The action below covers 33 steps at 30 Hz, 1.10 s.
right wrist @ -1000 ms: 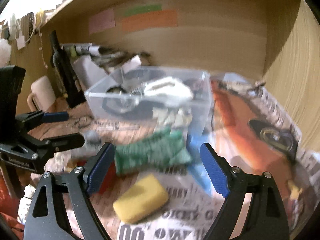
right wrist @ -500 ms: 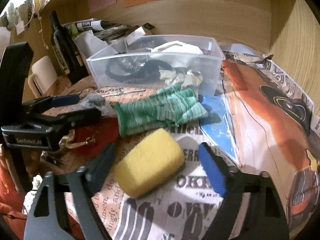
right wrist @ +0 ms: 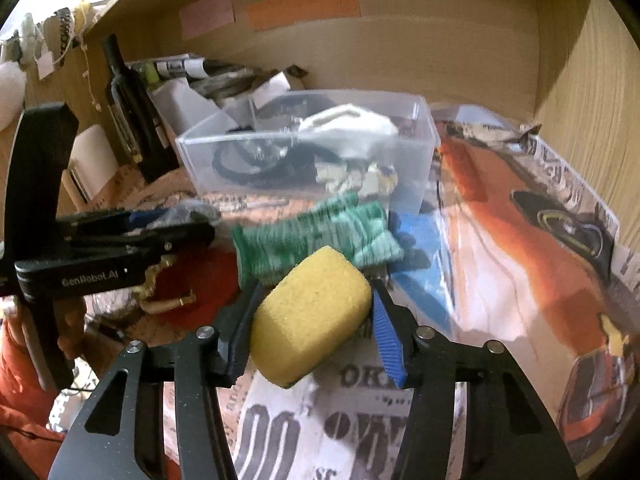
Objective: Organize soft objects
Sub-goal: 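Grasp the grey mesh pouch with the left gripper while the right gripper grasps the yellow sponge, then carry the grey pouch and yellow sponge into the clear box and release both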
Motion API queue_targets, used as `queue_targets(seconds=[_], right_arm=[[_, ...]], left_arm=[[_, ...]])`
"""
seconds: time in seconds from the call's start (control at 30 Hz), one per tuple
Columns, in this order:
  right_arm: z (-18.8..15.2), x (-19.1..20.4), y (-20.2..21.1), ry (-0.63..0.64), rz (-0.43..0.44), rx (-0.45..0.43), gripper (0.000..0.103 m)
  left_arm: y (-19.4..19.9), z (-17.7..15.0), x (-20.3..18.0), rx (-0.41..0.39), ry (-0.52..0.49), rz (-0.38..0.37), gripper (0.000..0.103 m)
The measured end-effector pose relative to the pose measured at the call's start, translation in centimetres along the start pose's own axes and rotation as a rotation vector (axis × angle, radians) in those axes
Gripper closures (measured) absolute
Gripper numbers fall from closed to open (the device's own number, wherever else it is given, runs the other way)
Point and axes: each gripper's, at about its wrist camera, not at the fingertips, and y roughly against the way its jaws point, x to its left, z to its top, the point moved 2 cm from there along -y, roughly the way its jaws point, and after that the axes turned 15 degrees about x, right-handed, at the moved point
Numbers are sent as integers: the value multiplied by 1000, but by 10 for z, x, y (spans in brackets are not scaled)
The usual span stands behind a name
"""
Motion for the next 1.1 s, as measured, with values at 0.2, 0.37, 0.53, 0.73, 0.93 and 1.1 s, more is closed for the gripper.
queue_targets(seconds=[0.2, 0.37, 0.53, 0.73, 0.93, 1.1], right_arm=[[15, 2, 12, 11, 0, -62, 53], [31, 5, 22, 26, -1, -112, 53], [48, 7, 32, 54, -2, -159, 53], [71, 10, 42, 90, -15, -219, 53], [95, 5, 46, 97, -19, -265, 53], [113, -4, 31, 88, -37, -251, 53]], left_arm=[[16, 0, 0, -36, -1, 5, 63], [38, 4, 0, -91, -15, 21, 63], [58, 15, -1, -158, -25, 39, 63], [76, 36, 1, -245, -19, 55, 63], [85, 57, 2, -298, -24, 81, 63], [82, 75, 8, -305, -16, 95, 62]])
